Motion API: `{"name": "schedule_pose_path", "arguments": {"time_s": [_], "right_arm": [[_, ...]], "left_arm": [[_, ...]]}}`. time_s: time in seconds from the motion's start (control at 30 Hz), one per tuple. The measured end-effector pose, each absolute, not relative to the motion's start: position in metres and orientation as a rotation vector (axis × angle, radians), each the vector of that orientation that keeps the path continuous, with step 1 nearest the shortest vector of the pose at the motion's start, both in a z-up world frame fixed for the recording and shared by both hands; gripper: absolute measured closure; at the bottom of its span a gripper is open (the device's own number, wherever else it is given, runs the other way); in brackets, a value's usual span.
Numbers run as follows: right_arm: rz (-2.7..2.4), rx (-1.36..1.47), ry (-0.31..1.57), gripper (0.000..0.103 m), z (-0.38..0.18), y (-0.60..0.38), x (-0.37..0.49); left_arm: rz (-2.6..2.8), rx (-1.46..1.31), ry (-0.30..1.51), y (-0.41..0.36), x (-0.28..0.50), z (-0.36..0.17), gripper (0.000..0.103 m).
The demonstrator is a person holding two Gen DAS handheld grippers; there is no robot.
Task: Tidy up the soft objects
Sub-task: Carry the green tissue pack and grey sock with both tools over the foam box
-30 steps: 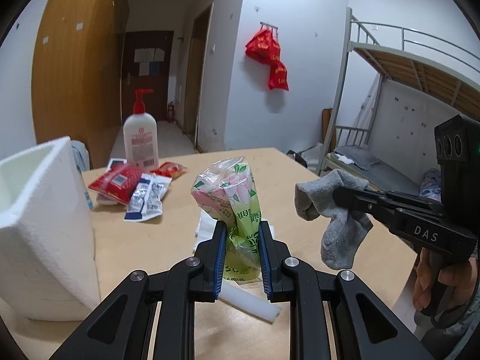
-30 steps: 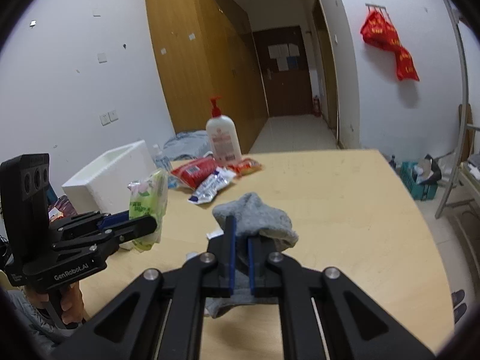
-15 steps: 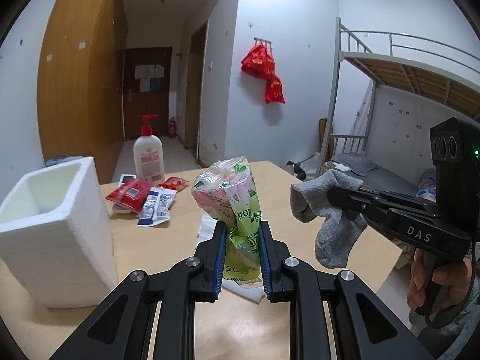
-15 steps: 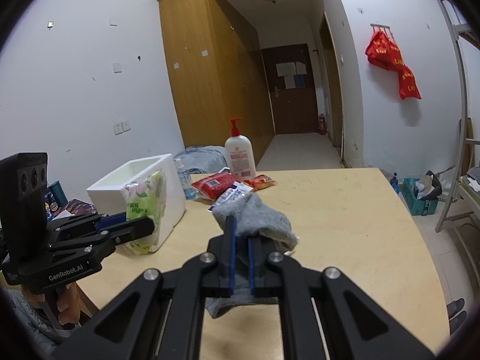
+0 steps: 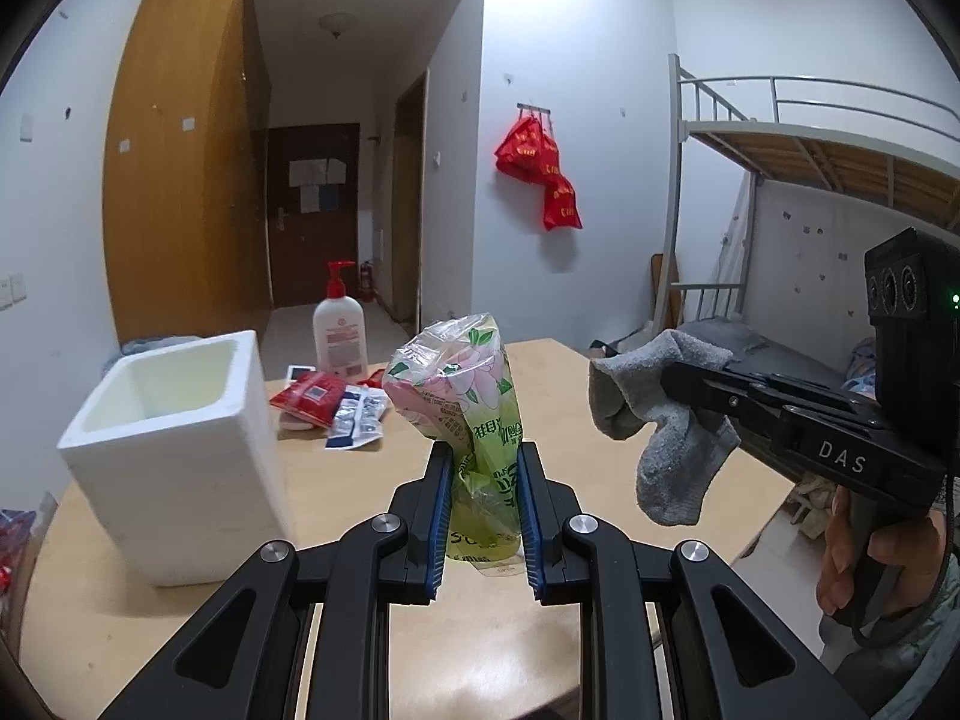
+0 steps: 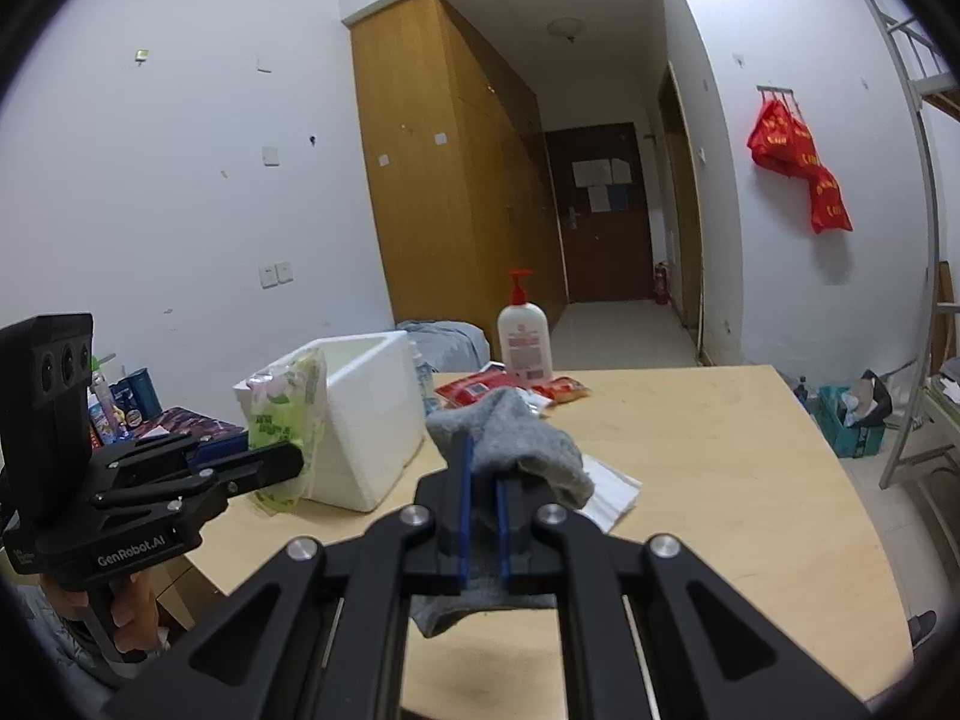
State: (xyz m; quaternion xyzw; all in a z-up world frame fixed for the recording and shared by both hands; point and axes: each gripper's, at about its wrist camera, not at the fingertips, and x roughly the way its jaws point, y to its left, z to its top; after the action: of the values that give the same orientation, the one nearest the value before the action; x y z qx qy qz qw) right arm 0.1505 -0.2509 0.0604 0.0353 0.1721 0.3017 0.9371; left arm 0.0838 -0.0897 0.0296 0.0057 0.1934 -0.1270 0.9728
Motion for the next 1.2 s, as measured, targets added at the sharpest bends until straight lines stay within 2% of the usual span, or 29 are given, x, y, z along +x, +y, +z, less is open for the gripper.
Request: {"name": "schedule_pose_path", "arguments": {"time_s": [0.5, 1.2], "right_arm": [[0.703, 0.038, 0.31, 0.094, 0.067, -0.214, 0.118], [0.951, -0.01, 0.308, 0.094, 0.067, -0.115, 0.12]], "left_arm": [[-0.172, -0.007, 0.353, -0.058, 0.037, 0.035, 0.081], [0.126, -0.025, 0.334, 0.029, 0.003, 0.038, 0.081]]}}
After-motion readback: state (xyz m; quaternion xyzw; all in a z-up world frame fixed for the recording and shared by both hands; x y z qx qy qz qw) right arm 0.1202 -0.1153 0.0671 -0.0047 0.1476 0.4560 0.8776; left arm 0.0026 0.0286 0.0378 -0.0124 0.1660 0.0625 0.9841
